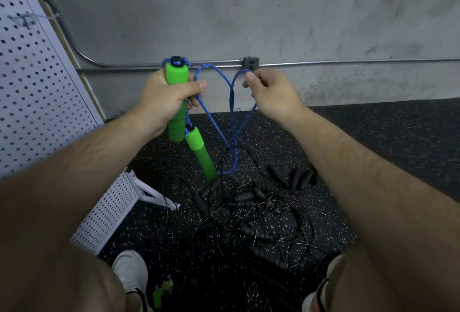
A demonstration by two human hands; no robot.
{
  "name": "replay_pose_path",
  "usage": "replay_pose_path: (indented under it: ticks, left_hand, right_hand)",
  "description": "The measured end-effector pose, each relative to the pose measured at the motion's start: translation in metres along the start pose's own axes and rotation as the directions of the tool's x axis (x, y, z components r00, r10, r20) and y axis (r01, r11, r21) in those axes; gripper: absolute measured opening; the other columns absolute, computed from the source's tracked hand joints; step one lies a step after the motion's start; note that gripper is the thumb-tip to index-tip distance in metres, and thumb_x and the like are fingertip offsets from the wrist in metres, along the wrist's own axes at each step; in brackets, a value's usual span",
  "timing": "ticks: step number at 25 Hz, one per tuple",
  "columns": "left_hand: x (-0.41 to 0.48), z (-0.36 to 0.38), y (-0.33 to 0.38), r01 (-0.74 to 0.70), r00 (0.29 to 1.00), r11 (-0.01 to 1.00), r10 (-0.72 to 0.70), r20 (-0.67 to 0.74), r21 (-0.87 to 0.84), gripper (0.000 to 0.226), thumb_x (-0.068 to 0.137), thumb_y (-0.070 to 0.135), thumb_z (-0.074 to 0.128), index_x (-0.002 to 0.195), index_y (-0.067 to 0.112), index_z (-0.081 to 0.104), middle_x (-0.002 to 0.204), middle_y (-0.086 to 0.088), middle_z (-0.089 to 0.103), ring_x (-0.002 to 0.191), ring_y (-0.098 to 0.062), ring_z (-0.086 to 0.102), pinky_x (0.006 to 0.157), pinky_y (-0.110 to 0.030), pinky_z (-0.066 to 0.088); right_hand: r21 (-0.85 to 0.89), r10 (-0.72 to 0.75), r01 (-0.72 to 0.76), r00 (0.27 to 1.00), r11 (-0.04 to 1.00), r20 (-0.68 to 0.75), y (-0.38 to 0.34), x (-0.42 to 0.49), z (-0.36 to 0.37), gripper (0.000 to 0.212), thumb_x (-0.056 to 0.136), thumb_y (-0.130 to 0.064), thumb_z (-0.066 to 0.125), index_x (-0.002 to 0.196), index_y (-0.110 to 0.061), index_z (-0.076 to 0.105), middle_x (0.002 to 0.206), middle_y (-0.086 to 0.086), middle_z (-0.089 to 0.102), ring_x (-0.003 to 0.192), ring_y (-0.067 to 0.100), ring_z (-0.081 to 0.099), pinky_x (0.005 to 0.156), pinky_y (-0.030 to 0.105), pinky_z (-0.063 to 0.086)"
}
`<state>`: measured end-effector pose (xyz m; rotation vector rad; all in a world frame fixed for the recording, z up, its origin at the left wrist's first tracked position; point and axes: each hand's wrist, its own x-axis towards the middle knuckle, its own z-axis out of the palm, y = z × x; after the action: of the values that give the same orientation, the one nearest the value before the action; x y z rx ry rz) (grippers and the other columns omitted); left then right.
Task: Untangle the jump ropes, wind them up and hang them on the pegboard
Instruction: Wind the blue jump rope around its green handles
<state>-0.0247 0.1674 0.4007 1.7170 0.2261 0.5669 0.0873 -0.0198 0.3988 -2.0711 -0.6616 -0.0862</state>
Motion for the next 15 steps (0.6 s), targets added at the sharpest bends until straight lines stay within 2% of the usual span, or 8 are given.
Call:
replay_pose_path:
  ticks: [4, 6, 8, 10, 13, 15]
  left_hand:
    - [0.007, -0.021, 0.000, -0.033, 0.997, 0.999, 0.033, -0.073, 0.002, 0.021, 0.087, 0.007, 0.075, 0.080, 0.017, 0.057, 0.065, 0.001, 0.067, 0.059, -0.013, 0.067, 0.053, -0.022, 0.049]
    - [0.010, -0.025, -0.004, -0.011, 0.996, 0.999, 0.014, -0.087, 0.038, 0.020, 0.087, 0.009, 0.075, 0.081, 0.016, 0.058, 0.069, -0.003, 0.066, 0.057, -0.012, 0.068, 0.053, -0.022, 0.049]
    - [0.011, -0.027, -0.009, 0.058, 0.993, 0.994, -0.048, -0.107, 0.093, 0.019, 0.087, 0.009, 0.075, 0.081, 0.017, 0.059, 0.070, -0.002, 0.067, 0.053, -0.008, 0.066, 0.053, -0.022, 0.049]
    - [0.013, -0.027, -0.018, 0.144, 0.988, 0.977, -0.132, -0.085, 0.156, 0.020, 0.087, 0.008, 0.076, 0.082, 0.017, 0.059, 0.069, 0.000, 0.068, 0.052, -0.008, 0.067, 0.056, -0.024, 0.049]
    - [0.013, -0.025, -0.029, 0.271, 0.960, 0.930, -0.281, 0.007, 0.248, 0.015, 0.087, 0.006, 0.073, 0.082, 0.013, 0.061, 0.066, -0.005, 0.068, 0.052, -0.010, 0.069, 0.059, -0.025, 0.049]
    - [0.014, -0.026, -0.036, 0.319, 0.932, 0.868, -0.361, 0.040, 0.381, 0.008, 0.087, 0.006, 0.073, 0.084, 0.006, 0.066, 0.067, -0.010, 0.073, 0.057, -0.015, 0.071, 0.062, -0.024, 0.052]
  right_hand:
    - [0.110, 0.041, -0.037, 0.998, 0.993, -0.037, -0.002, -0.002, -0.005, 0.030, 0.107, -0.038, 0.044, 0.104, -0.015, 0.063, 0.079, -0.004, 0.056, 0.048, 0.003, 0.058, 0.050, 0.017, 0.051]
    - [0.116, 0.035, -0.031, 0.999, 0.993, -0.034, -0.003, -0.002, -0.006, 0.031, 0.107, -0.037, 0.044, 0.107, -0.013, 0.063, 0.080, -0.006, 0.054, 0.046, 0.005, 0.057, 0.048, 0.019, 0.051]
    - [0.090, 0.002, 0.001, 1.000, 0.996, -0.030, -0.003, -0.002, -0.006, 0.030, 0.108, -0.036, 0.043, 0.106, -0.013, 0.063, 0.075, -0.007, 0.053, 0.044, 0.006, 0.055, 0.046, 0.021, 0.047]
    - [0.090, -0.031, 0.033, 0.999, 0.995, -0.029, -0.003, 0.000, -0.003, 0.030, 0.108, -0.034, 0.043, 0.108, -0.013, 0.064, 0.070, -0.011, 0.049, 0.048, 0.001, 0.049, 0.053, 0.026, 0.047]
    - [0.126, -0.056, 0.058, 0.998, 0.990, -0.018, -0.005, -0.001, 0.001, 0.029, 0.108, -0.032, 0.043, 0.109, -0.013, 0.065, 0.071, -0.016, 0.048, 0.059, -0.004, 0.042, 0.059, 0.019, 0.035]
    - [0.170, -0.093, 0.092, 0.996, 0.981, -0.005, -0.008, -0.002, 0.004, 0.026, 0.108, -0.031, 0.043, 0.106, -0.015, 0.063, 0.067, -0.015, 0.047, 0.054, -0.004, 0.039, 0.056, 0.017, 0.032]
